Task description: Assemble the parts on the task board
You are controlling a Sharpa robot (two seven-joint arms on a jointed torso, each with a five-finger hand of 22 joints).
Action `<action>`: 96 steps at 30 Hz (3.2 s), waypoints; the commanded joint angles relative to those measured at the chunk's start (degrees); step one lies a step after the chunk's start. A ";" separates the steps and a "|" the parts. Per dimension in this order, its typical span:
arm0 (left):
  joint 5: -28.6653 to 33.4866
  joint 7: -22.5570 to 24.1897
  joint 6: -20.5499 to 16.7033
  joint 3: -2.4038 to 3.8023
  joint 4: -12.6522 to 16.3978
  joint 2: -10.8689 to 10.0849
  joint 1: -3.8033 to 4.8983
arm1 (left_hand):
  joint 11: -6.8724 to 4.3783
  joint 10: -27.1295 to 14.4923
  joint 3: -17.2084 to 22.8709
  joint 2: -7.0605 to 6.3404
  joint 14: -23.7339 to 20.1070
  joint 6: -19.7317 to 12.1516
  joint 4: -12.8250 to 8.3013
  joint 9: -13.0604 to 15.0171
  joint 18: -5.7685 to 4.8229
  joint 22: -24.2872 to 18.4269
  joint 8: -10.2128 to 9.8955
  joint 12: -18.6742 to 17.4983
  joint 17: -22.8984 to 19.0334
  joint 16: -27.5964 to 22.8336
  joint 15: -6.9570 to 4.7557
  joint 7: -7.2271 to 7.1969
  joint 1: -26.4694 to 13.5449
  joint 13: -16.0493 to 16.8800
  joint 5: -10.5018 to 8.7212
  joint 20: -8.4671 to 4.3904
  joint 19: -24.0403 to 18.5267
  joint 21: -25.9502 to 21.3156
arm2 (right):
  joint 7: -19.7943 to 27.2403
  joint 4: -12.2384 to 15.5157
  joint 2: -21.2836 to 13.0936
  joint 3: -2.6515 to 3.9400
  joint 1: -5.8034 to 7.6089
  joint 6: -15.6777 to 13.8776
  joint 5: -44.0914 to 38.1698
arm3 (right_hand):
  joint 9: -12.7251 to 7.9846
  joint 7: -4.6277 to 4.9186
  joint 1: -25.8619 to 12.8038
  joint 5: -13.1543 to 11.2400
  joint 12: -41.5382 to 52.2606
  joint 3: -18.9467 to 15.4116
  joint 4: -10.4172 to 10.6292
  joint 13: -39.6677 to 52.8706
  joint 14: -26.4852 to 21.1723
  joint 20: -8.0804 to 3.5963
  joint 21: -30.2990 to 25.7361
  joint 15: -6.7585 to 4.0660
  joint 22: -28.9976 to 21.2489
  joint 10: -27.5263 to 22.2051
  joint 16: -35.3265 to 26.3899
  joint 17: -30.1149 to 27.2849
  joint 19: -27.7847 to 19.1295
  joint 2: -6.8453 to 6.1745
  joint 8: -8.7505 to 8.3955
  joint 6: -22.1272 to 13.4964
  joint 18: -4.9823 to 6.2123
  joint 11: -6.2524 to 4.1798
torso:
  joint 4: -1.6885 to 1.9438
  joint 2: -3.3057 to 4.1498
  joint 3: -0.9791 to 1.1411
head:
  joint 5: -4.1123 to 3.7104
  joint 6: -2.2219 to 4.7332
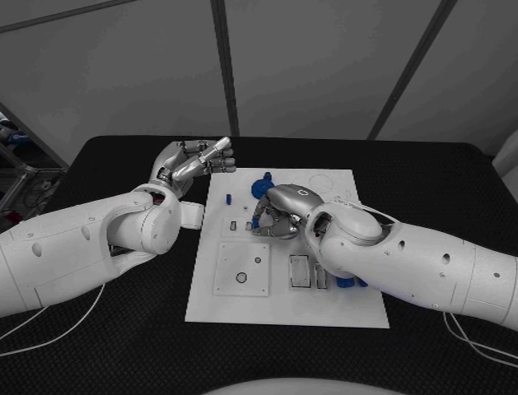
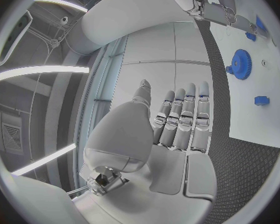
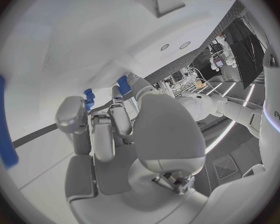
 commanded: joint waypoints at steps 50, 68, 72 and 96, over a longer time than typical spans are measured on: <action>-0.38 0.09 0.43 0.05 -0.16 0.21 0.07 | 0.04 -0.11 0.08 0.43 0.02 -0.04 -0.39 -0.04 -0.12 -0.08 -0.31 -0.17 0.12 -0.26 0.10 0.11 0.06 0.01 -0.19 0.07 -0.42 -0.30 | -1.58 -0.28 -0.32 -0.17 -0.15 2.47 -0.41 | -0.11 1.80 -1.81 -0.60 -2.79 -2.78 1.02 -3.13 5.22 0.70 -1.17 0.91 -1.77 -2.96 -0.25 12.04 -1.16 -1.43 -1.65 -4.83 0.01 1.25 | 0.02 -0.01 0.00 | -0.41 -0.19; -0.38 -0.14 0.50 0.05 -0.28 0.33 0.07 | 0.04 -0.13 0.08 0.44 0.05 -0.06 -0.42 -0.05 -0.11 -0.09 -0.32 -0.18 0.13 -0.27 0.10 0.11 0.07 0.01 -0.19 0.07 -0.42 -0.29 | -1.83 0.12 -0.45 -0.17 -0.15 0.95 -0.41 | -1.02 3.58 -1.84 -0.28 -4.32 -7.19 4.47 -5.49 5.22 2.12 -2.00 2.38 -3.01 -5.64 -0.24 12.09 -1.93 -3.29 -3.33 -11.70 0.26 2.92 | 0.00 -0.02 0.02 | -0.48 -0.25; -0.38 -0.19 0.53 0.05 -0.34 0.36 0.06 | 0.04 -0.13 0.08 0.45 0.07 -0.06 -0.42 -0.05 -0.11 -0.09 -0.32 -0.18 0.13 -0.27 0.10 0.11 0.07 0.01 -0.19 0.07 -0.42 -0.29 | -1.70 0.63 -0.69 -0.16 -0.16 0.02 -0.41 | -1.03 3.65 -1.55 -0.22 -4.32 -7.75 5.08 -5.57 5.22 2.21 -2.06 2.45 -3.11 -5.76 -0.24 12.10 -1.99 -3.35 -3.10 -11.97 0.28 2.99 | 0.02 -0.02 0.04 | -0.49 -0.29; -16.77 -15.40 10.57 0.09 -2.71 -0.63 0.30 | -6.07 17.82 -0.89 1.13 20.13 7.56 -0.81 0.51 0.04 5.15 1.63 5.35 8.75 12.62 -6.94 -4.30 -0.48 2.66 -0.22 -6.13 11.83 10.60 | 15.34 10.46 -9.02 1.22 -0.32 -14.95 19.69 | -1.04 3.69 2.92 2.48 -5.55 -11.24 9.15 -7.80 4.04 2.41 -5.16 2.54 -8.40 -7.87 -2.44 7.95 -5.03 -1.69 -0.55 -12.97 1.24 3.05 | -0.15 -0.88 0.13 | -0.74 0.39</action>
